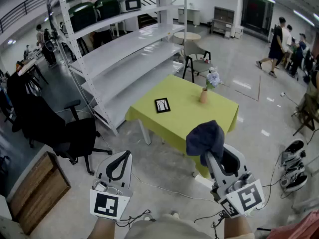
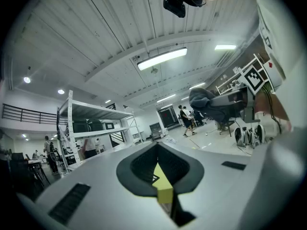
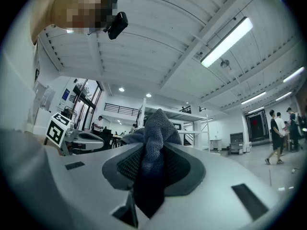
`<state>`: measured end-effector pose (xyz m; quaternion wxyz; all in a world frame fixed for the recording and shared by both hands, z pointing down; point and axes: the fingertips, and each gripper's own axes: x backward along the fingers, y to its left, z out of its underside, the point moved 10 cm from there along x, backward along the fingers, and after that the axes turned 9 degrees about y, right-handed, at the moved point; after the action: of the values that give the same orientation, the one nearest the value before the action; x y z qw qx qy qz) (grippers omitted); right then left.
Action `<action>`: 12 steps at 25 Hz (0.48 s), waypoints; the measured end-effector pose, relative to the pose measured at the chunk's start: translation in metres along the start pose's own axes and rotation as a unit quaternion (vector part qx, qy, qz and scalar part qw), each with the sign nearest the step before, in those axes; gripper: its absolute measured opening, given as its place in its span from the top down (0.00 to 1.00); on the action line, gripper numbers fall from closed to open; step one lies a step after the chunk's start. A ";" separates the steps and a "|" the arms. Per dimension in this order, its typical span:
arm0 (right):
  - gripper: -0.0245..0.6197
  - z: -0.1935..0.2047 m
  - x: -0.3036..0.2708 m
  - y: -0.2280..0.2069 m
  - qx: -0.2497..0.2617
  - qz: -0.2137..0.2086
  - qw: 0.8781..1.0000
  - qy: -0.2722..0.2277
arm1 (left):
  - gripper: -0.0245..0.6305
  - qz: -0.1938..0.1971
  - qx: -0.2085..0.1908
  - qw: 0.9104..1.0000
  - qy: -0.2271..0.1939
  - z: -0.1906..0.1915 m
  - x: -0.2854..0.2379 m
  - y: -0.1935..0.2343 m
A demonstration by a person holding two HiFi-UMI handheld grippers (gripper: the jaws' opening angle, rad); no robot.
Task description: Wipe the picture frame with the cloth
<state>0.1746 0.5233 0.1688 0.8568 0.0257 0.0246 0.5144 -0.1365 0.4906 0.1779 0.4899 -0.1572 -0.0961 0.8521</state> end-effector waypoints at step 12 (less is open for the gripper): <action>0.78 0.014 0.019 -0.033 -0.020 -0.006 1.000 0.005 | 0.95 -0.013 0.001 1.000 0.010 -0.013 -0.010 -0.031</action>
<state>0.2134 0.5240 0.1800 0.8599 0.0057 0.0192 0.5101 -0.1018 0.4979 0.1774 0.5020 -0.1641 -0.0928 0.8441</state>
